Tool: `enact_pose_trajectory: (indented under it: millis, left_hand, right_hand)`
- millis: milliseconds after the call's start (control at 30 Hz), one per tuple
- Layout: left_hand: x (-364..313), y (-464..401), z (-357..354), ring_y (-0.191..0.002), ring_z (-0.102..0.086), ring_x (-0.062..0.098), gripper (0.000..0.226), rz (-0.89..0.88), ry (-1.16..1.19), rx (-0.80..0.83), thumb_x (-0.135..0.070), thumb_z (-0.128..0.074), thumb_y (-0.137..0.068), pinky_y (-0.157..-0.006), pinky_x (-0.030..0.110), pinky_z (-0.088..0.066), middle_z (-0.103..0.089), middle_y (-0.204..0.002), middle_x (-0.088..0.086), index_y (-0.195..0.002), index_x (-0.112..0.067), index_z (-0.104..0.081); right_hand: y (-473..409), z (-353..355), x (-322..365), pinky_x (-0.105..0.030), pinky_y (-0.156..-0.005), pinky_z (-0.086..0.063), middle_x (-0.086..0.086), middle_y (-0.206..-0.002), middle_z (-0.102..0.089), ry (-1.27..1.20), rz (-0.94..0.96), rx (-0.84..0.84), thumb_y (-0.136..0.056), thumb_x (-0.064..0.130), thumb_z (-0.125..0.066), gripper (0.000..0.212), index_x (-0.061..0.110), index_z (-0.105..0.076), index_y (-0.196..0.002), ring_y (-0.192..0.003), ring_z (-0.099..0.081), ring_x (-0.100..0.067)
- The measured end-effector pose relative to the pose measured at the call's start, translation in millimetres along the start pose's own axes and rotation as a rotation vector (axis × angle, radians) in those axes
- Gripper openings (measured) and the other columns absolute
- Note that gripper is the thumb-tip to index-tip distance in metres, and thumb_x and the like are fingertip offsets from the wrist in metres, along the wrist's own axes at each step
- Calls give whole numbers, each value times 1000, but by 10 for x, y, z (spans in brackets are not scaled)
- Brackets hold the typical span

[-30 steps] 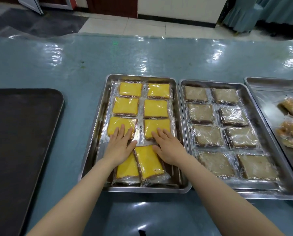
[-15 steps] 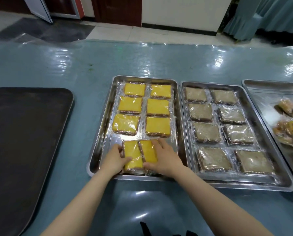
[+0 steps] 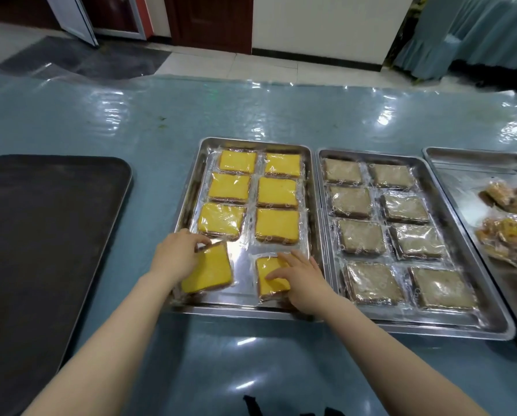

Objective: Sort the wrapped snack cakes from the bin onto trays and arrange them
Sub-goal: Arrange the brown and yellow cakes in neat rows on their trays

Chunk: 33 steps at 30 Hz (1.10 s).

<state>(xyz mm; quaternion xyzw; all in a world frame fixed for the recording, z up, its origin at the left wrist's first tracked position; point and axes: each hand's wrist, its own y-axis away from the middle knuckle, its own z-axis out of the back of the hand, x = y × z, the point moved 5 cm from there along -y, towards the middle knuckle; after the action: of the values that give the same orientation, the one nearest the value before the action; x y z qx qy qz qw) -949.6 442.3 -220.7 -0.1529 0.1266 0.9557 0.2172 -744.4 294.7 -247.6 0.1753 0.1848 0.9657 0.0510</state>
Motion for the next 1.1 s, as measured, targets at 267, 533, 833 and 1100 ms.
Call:
enact_pose_trajectory:
  millis: [267,533,833,1100]
  left_hand:
    - [-248,287,-466,-145,-4,30,61,-148,-172,19,-41,-45,-94,-115,47,-6,-8,-158,6,-148,-32,-18]
    - [-167,349,-814,-135,31,32,70,-96,-234,289,-64,-22,-91,-107,51,17,35,-146,1,-135,-43,28]
    - [-241,404,-825,-137,28,24,76,-115,-147,234,-63,-30,-91,-110,49,12,32,-148,-1,-144,-38,18]
    - [-562,522,-501,-139,10,6,74,-135,73,-56,-47,-42,-94,-113,38,-6,7,-156,-9,-150,-28,2]
  right_hand:
    - [11,-285,-68,-53,-110,15,-4,-152,34,60,-74,31,-97,54,-33,70,41,15,-148,-134,38,-29]
    - [-51,-307,-36,-51,-110,21,-4,-151,35,169,19,60,-96,61,-23,69,40,18,-147,-133,39,-31]
    - [-39,-315,-12,-49,-110,20,0,-155,28,87,34,51,-96,58,-28,67,42,11,-148,-138,33,-28]
    - [119,-110,-40,-45,-113,13,8,-161,5,-56,53,-212,-98,48,-37,61,31,-15,-152,-144,19,-15]
